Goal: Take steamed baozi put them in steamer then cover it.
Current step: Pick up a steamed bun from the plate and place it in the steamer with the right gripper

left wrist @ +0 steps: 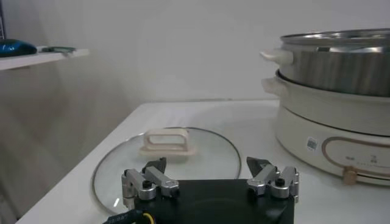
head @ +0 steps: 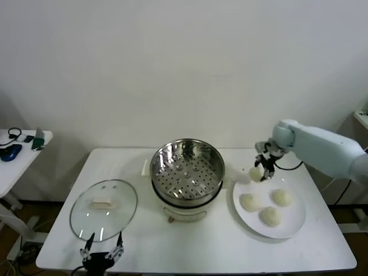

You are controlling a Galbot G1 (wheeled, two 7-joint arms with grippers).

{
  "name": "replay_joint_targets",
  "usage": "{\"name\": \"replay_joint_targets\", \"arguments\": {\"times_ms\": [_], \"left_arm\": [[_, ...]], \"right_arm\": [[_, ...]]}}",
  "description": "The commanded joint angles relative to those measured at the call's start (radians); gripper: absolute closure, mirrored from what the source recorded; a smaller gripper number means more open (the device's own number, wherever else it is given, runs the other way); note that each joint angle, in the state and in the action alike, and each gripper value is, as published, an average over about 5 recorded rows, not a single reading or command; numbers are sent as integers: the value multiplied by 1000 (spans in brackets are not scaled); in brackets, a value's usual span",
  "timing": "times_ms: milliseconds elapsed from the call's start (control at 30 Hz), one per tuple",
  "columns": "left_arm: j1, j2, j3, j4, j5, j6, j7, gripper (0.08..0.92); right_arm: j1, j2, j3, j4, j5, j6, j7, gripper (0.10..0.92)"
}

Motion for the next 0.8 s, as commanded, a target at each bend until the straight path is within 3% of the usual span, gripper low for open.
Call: {"name": "replay_joint_targets", "arguments": {"times_ms": [33,200,400,600,800], "left_arm": [[5,2,1,-12,9,-1,0,177],[8,2,3,-17,15,-1,0,177],[1,-1,4,-17,18,2,1,177],[-3,-2,4,-15,22,2,1,177],[-3,-2,5,-11,24,0,0,177]], "right_arm": [[437,77,-186,140,135,301,-20,355],[516,187,-199,280,114,455,-18,355],[380,310,-171,378,-87,524,40,361],[125,425,-50,148,-416,618,98,364],[-36,519,57,-124,-614,698,154,364]]}}
